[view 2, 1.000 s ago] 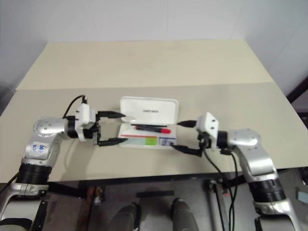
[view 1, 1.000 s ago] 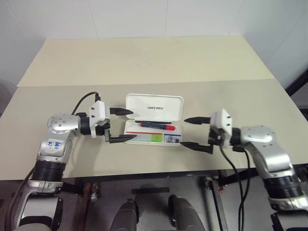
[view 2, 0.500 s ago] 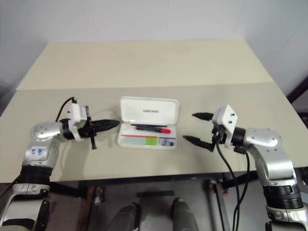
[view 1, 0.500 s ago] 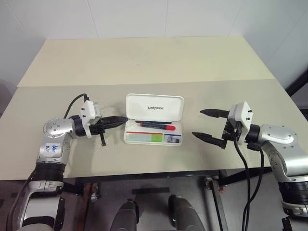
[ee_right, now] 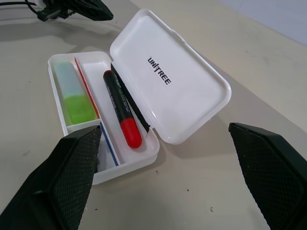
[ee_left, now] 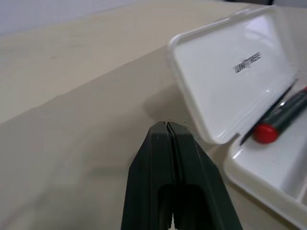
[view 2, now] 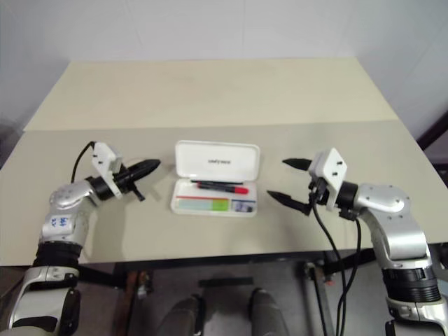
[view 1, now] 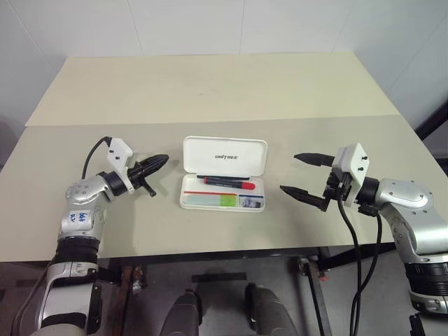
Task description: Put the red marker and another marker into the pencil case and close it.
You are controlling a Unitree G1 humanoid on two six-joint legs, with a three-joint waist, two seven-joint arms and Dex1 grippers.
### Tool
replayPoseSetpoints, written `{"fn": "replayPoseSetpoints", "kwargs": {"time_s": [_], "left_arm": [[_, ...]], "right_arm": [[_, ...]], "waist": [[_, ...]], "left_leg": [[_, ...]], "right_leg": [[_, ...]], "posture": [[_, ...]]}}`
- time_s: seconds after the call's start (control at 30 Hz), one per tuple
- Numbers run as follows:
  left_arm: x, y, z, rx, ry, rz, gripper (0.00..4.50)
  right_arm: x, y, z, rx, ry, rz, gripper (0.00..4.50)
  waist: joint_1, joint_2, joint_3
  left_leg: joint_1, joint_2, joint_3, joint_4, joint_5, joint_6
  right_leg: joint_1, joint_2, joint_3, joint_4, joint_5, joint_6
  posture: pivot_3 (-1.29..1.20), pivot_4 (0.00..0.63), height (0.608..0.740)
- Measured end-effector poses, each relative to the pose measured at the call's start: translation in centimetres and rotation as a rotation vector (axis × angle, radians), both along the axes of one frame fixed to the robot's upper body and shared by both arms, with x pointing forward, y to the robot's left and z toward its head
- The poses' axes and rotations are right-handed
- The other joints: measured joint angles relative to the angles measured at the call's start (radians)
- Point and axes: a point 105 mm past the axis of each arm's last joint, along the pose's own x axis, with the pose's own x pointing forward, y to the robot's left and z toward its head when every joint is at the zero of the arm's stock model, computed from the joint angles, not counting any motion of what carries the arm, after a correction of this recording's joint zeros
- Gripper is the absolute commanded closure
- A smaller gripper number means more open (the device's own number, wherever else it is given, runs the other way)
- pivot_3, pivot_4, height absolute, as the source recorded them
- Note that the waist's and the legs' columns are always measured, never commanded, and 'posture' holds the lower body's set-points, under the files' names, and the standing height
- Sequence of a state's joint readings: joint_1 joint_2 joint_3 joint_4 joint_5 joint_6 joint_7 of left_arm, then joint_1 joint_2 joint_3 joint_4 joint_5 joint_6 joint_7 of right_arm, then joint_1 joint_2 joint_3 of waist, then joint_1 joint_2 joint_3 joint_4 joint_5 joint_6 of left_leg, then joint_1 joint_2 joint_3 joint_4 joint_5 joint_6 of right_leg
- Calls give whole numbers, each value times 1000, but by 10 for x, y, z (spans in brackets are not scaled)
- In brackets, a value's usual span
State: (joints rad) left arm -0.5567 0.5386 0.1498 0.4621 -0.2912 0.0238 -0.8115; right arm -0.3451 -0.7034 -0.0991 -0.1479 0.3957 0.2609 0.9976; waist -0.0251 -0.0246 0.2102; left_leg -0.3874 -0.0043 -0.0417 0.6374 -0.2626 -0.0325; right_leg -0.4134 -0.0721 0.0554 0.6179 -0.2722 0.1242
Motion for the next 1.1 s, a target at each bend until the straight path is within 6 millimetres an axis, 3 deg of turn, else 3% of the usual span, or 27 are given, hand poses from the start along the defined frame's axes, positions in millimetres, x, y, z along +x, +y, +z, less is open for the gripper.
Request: {"fn": "replayPoseSetpoints", "kwargs": {"time_s": [0.13,0.37,0.73,1.1], "left_arm": [[20,-18,-4,-43,32,43,4481],[31,-50,-5,-63,50,-45,4481],[21,-55,-1,-51,-12,-180,4481],[6,-56,2,174,-148,-302,4481]], "right_arm": [[0,4,1,3,-9,6,0],[1,7,3,14,-23,-6,0],[-1,12,4,35,-34,-19,0],[-2,15,5,42,-38,-25,0]], "waist": [[8,0,0],[11,0,0],[22,0,0],[23,0,0]], "left_leg": [[0,-1,0,3,0,0],[-1,-1,0,4,0,0],[-2,-1,0,7,0,0],[-2,-1,0,7,-1,1]], "right_leg": [[1,0,-1,1,0,1],[1,1,0,0,1,1],[1,0,0,1,1,1],[1,0,0,0,1,1]], "posture": [[0,150,740],[0,150,740],[0,150,740],[0,150,740]]}}
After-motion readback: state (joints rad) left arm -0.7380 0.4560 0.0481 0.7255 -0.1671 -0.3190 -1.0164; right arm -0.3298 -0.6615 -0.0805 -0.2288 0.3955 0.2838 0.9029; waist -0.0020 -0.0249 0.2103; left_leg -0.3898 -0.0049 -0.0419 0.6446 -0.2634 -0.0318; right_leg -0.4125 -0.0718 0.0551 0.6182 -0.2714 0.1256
